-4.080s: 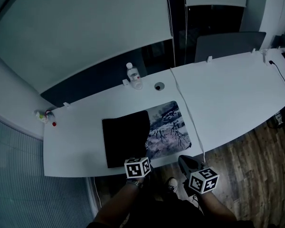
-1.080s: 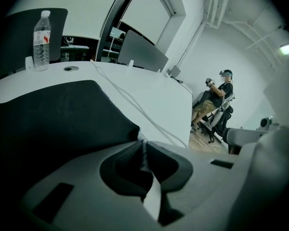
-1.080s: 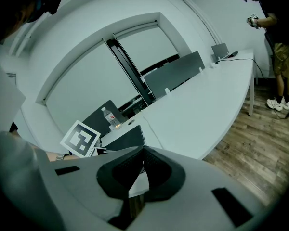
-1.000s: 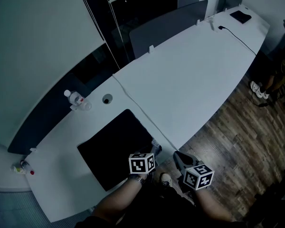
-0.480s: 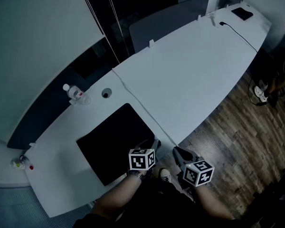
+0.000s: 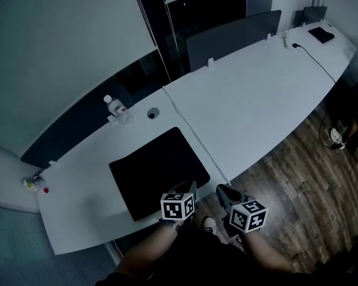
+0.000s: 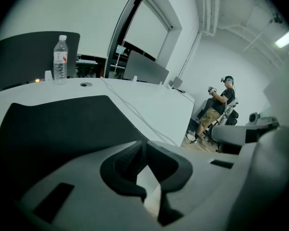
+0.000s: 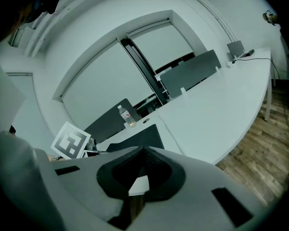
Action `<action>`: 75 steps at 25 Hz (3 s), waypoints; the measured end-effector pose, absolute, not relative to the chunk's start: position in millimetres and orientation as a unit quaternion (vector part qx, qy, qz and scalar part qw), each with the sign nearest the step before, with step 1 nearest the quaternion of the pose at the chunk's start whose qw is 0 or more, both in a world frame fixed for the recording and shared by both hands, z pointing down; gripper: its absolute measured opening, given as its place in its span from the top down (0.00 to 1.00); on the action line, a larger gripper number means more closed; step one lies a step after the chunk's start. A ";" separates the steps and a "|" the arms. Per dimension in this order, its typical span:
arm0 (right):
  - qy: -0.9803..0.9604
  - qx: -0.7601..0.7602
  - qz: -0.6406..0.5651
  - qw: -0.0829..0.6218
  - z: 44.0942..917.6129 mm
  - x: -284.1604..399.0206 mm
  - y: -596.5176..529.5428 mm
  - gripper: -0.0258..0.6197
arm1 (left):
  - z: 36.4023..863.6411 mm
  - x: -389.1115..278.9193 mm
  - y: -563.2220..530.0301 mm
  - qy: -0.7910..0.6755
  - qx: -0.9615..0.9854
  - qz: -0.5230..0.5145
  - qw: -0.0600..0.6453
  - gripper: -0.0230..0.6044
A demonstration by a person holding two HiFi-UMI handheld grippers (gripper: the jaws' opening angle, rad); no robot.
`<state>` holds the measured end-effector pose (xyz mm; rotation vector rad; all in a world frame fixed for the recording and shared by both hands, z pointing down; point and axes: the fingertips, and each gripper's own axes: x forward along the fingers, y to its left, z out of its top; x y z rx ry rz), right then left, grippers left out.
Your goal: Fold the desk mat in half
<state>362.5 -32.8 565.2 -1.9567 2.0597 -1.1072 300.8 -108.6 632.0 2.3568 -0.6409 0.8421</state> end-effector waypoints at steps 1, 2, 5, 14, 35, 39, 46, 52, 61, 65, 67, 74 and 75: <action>0.681 -0.635 -0.361 0.045 563.3 358.2 -33.1 0.92 | 628.9 294.3 -108.0 -0.248 0.875 0.308 0.277 0.92; 0.688 -0.629 -0.360 0.042 561.9 353.0 -33.1 0.92 | 626.3 287.0 -107.0 -0.258 0.873 0.304 0.280 0.94; 0.706 -0.611 -0.357 0.034 559.2 334.9 -34.6 0.92 | 621.9 261.7 -102.2 -0.282 0.865 0.294 0.291 0.95; 0.752 -0.561 -0.346 0.005 554.4 271.2 -52.0 0.92 | 603.0 177.0 -96.2 -0.335 0.852 0.266 0.304 0.95; 0.749 -0.582 -0.315 -0.017 530.3 61.7 -1.2 0.92 | 565.1 -47.1 -41.8 -0.323 0.872 0.219 0.295 0.95; 0.739 -0.594 -0.319 -0.018 538.6 34.3 24.0 0.92 | 569.5 -70.3 -21.7 -0.310 0.877 0.216 0.298 0.96; 0.722 -0.611 -0.325 -0.016 549.1 0.3 54.2 0.92 | 579.6 -105.3 5.9 -0.290 0.880 0.225 0.303 0.96; 0.715 -0.612 -0.337 -0.013 552.6 -18.1 66.7 0.92 | 580.2 -126.0 12.2 -0.290 0.879 0.224 0.306 0.96; 0.719 -0.610 -0.332 -0.024 554.9 -23.4 68.5 0.92 | 578.8 -128.9 12.5 -0.290 0.879 0.215 0.311 0.96; 0.722 -0.606 -0.333 -0.031 559.8 -25.3 68.6 0.93 | 576.9 -130.3 11.4 -0.294 0.879 0.212 0.309 0.96; 0.724 -0.604 -0.332 -0.032 558.4 -27.6 66.6 0.92 | 575.6 -132.2 9.7 -0.297 0.879 0.211 0.309 0.96; 0.725 -0.602 -0.334 -0.034 562.0 -28.6 67.6 0.93 | 582.1 -131.4 12.6 -0.296 0.876 0.214 0.314 0.96; 0.724 -0.601 -0.336 -0.031 561.5 -28.6 67.7 0.93 | 582.7 -130.5 13.2 -0.295 0.876 0.214 0.314 0.96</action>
